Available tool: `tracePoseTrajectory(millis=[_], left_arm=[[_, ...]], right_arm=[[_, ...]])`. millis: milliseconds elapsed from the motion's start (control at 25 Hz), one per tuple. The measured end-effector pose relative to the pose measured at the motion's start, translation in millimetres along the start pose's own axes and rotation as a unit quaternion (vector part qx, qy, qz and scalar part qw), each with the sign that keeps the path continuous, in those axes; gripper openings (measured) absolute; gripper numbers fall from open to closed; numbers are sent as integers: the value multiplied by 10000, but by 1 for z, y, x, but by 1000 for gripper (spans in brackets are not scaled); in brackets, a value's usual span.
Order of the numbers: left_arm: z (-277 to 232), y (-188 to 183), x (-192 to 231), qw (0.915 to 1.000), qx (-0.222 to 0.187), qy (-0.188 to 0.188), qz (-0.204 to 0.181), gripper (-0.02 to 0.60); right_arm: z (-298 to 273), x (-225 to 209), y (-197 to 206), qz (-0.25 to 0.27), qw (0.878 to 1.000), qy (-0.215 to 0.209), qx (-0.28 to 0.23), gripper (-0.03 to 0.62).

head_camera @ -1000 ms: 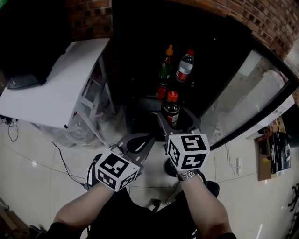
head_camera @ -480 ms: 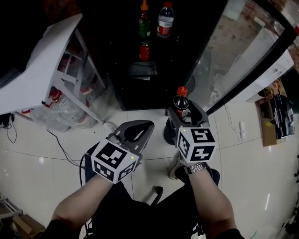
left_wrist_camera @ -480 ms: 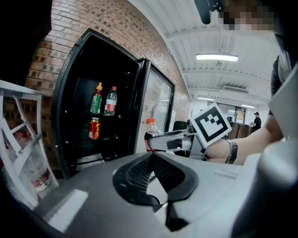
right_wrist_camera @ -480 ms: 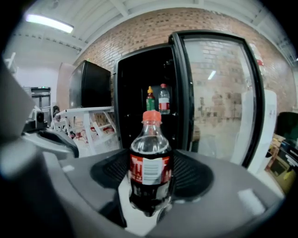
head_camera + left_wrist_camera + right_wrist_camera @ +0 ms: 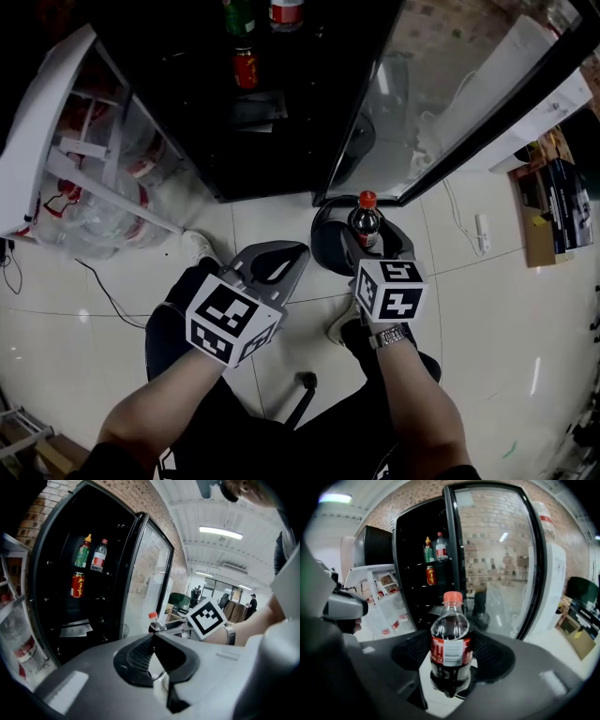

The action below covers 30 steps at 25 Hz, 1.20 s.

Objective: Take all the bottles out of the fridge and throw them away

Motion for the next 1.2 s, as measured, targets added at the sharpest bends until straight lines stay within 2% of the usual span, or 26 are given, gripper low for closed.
tracePoseTrajectory(millis=[200, 440, 480, 520, 560, 880, 1200], left_arm=[[-26, 27, 0, 9994, 314, 105, 92, 3], [-49, 52, 10, 9981, 566, 137, 221, 3], [-52, 55, 10, 9978, 595, 145, 235, 3], [-55, 59, 11, 9976, 624, 156, 250, 4], [-57, 61, 12, 9974, 650, 166, 267, 3], [-61, 63, 21, 9971, 686, 133, 312, 3], [-53, 43, 27, 9983, 524, 58, 252, 4]], right_arm=[[-24, -18, 58, -378, 9979, 96, 507, 284], [-51, -36, 99, -644, 9945, 221, 799, 256], [-53, -40, 104, -625, 9942, 307, 818, 237], [-55, -44, 107, -571, 9942, 419, 809, 160], [-56, -48, 109, -522, 9942, 516, 785, 47], [-59, -57, 117, -695, 9918, 607, 880, 46], [-60, -38, 82, -672, 9953, 323, 624, 51]])
Point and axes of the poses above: the fingertips, and each gripper's own axes: z backward along the fingers, x to its left, y out of its underside, the point moved 2 cm from there along z, backward along the fingers, and after that the axes turned 10 degrees about -x, right-handed, at the moved point
